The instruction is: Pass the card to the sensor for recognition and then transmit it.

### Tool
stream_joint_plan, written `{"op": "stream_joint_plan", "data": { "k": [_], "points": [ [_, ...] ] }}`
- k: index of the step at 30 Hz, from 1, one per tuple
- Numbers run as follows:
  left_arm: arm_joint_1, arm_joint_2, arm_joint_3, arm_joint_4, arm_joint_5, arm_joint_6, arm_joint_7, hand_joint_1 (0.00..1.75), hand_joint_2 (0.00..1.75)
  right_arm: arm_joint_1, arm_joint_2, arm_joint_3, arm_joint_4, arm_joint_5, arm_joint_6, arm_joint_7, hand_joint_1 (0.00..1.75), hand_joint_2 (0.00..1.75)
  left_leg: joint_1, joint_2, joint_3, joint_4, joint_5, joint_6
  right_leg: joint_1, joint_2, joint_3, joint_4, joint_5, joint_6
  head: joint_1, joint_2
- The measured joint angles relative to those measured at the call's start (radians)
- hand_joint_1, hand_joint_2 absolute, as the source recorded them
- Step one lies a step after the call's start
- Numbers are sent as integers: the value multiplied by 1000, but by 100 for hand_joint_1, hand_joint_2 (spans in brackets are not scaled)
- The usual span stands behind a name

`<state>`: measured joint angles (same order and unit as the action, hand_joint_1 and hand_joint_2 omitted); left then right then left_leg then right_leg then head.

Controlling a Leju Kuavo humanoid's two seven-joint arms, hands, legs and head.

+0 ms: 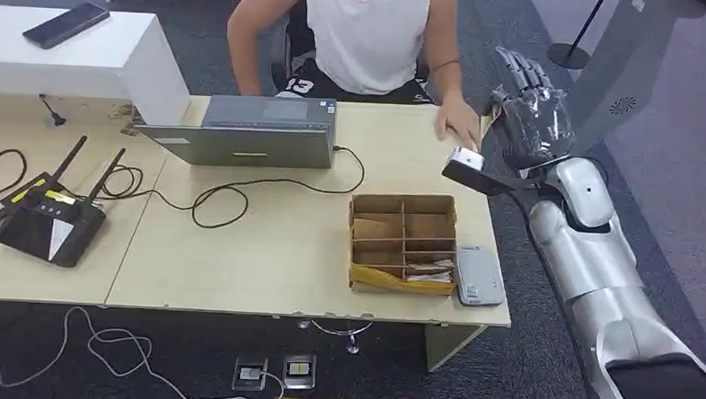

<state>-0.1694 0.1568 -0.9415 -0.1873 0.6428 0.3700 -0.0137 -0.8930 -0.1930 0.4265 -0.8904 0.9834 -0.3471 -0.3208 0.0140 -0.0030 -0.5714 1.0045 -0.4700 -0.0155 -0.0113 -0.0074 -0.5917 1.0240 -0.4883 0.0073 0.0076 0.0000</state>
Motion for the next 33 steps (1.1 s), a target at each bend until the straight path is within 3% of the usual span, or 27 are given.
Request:
{"op": "stream_joint_plan", "data": {
  "k": [11,15,20,33],
  "points": [
    [4,0,0,0,35,10,0,0,175,84,-52,-3,-9,-146,32,35,175,175,0,0,0,0,0,0,0,0,0,0,0,0,0,0],
    [12,3,0,0,52,16,0,0,175,193,-98,-23,-59,-170,85,71,175,175,0,-1,0,0,0,0,0,-1,0,-1,0,0,0,0],
    [15,14,0,0,53,18,0,0,175,317,-134,-48,-134,-173,101,98,175,175,0,1,0,0,-1,0,0,0,0,-1,0,0,0,0],
    [12,16,0,0,60,18,0,0,175,428,-143,-52,-217,-149,116,99,175,175,0,1,0,0,-1,0,0,2,0,-1,0,0,0,0]
  ]
}}
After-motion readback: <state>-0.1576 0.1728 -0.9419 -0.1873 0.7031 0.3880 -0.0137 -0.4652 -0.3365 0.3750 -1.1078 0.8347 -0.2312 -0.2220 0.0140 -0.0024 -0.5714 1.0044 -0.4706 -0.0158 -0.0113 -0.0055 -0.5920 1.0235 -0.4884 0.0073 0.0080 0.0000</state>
